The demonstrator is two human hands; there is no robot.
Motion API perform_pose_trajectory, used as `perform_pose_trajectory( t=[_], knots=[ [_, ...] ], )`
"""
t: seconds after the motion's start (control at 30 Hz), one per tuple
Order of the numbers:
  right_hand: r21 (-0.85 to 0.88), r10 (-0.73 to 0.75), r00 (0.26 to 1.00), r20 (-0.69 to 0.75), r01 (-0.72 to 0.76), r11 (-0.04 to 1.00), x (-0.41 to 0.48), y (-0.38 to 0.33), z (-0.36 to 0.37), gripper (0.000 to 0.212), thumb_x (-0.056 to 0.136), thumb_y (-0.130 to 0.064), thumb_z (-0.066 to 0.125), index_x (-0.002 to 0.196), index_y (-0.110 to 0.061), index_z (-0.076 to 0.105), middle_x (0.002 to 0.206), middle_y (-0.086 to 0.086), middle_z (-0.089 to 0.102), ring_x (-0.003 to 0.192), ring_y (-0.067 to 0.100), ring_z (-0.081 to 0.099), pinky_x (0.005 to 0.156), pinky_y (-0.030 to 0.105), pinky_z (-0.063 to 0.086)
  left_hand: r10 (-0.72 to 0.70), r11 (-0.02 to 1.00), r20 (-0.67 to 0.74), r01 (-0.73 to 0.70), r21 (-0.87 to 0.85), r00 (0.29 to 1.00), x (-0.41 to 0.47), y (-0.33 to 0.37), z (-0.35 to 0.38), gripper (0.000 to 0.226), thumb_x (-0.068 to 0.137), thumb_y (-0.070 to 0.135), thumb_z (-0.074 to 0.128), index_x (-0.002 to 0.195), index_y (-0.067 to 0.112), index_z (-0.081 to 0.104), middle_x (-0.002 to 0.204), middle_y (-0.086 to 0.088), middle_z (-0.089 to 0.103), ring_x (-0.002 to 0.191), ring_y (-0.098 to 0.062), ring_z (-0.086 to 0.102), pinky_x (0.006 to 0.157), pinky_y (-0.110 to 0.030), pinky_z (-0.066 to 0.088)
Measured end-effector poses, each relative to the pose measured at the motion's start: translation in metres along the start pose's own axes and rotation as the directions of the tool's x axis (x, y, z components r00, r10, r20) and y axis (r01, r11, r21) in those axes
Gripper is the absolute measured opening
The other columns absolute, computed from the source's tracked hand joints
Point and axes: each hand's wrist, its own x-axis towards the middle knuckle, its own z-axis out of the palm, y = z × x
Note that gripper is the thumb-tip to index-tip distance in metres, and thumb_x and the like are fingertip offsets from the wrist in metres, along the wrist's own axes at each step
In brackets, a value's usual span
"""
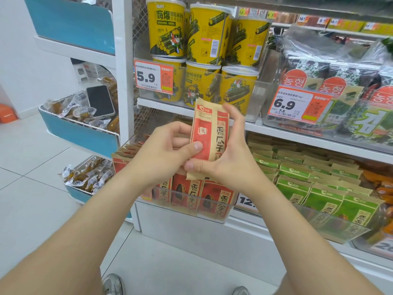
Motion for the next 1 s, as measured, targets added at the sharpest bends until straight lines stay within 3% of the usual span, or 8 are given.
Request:
perform_pose_trajectory(
  t=[0.1,0.2,0.27,0.43,0.63,0.73,0.87,1.0],
  knots=[
    [0.169,0.081,0.995,-0.066,-0.069,0.983,0.001,-0.007,-0.001,0.115,0.090,-0.029,0.088,0.168,-0.039,0.004,0.137,-0.007,0.071,0.118,0.010,0.073,0.102,0.043,0.059,0.016,0.988,-0.001,-0.016,-0.155,1.000,0.001,0.004,-0.002,0.027,0.108,0.010,0.060,0.134,0.015,0.068,0.112,-0.009,0.082,0.102,-0.028,0.081,0.075,-0.042,0.069],
    [0.333,0.157,0.986,-0.064,-0.127,0.934,0.005,-0.015,-0.005,0.050,0.105,-0.019,0.069,0.153,-0.016,0.053,0.121,0.000,0.080,0.107,0.019,0.079,0.088,0.039,0.064,0.000,0.967,0.004,0.002,-0.255,1.000,0.001,0.005,-0.006,0.030,0.109,0.011,0.057,0.136,0.017,0.070,0.115,-0.012,0.081,0.105,-0.031,0.080,0.081,-0.042,0.068],
    [0.292,0.162,0.984,-0.080,-0.132,0.947,0.004,-0.016,-0.004,0.028,0.104,-0.016,0.070,0.132,-0.013,0.068,0.109,0.001,0.083,0.096,0.019,0.081,0.076,0.033,0.063,-0.032,0.974,-0.021,0.026,-0.226,0.999,0.002,0.003,-0.006,0.028,0.113,0.016,0.053,0.134,0.018,0.072,0.113,-0.009,0.082,0.104,-0.029,0.080,0.081,-0.040,0.068],
    [-0.004,0.021,0.993,-0.120,-0.021,1.000,-0.002,-0.017,0.005,0.036,0.092,-0.022,0.083,0.123,-0.026,0.065,0.103,-0.012,0.081,0.094,0.009,0.079,0.083,0.043,0.066,0.272,0.933,-0.283,-0.180,0.313,0.920,0.006,-0.009,-0.004,0.022,0.107,0.033,0.064,0.130,0.032,0.065,0.105,0.011,0.080,0.091,-0.005,0.078,0.080,-0.038,0.065],
    [-0.166,-0.156,0.987,-0.033,0.149,0.975,-0.006,-0.014,0.012,0.026,0.096,-0.026,0.069,0.121,-0.029,0.063,0.091,-0.006,0.078,0.082,0.017,0.077,0.075,0.049,0.064,0.314,0.884,-0.228,-0.197,0.423,0.922,0.003,-0.009,0.000,0.040,0.097,0.055,0.073,0.131,0.033,0.070,0.106,0.015,0.079,0.089,0.000,0.077,0.086,-0.039,0.065],
    [-0.077,-0.132,0.991,-0.017,0.130,0.989,-0.006,-0.014,0.009,0.020,0.101,-0.027,0.058,0.114,-0.020,0.070,0.085,0.001,0.080,0.077,0.026,0.078,0.068,0.053,0.064,0.341,0.834,-0.173,-0.213,0.509,0.924,0.003,-0.010,-0.003,0.036,0.105,0.050,0.064,0.135,0.030,0.070,0.106,0.017,0.079,0.090,0.002,0.075,0.089,-0.038,0.063],
    [-0.227,-0.240,0.965,-0.107,0.211,0.951,-0.008,-0.016,0.020,0.029,0.101,-0.038,0.056,0.095,-0.015,0.072,0.069,-0.004,0.073,0.061,0.022,0.069,0.073,0.051,0.058,0.434,0.709,-0.141,-0.241,0.662,0.890,0.001,-0.014,0.002,0.035,0.113,0.038,0.043,0.130,0.024,0.069,0.090,0.008,0.077,0.078,-0.014,0.073,0.077,-0.043,0.056],
    [-0.281,-0.319,0.924,-0.209,0.256,0.925,-0.007,-0.020,0.025,0.022,0.099,-0.028,0.058,0.085,-0.016,0.070,0.055,-0.004,0.061,0.049,0.021,0.057,0.057,0.039,0.050,0.467,0.720,-0.151,-0.275,0.637,0.871,0.003,-0.014,0.004,0.033,0.117,0.032,0.041,0.131,0.024,0.070,0.101,0.012,0.076,0.091,-0.016,0.073,0.080,-0.040,0.054]
  ],
)
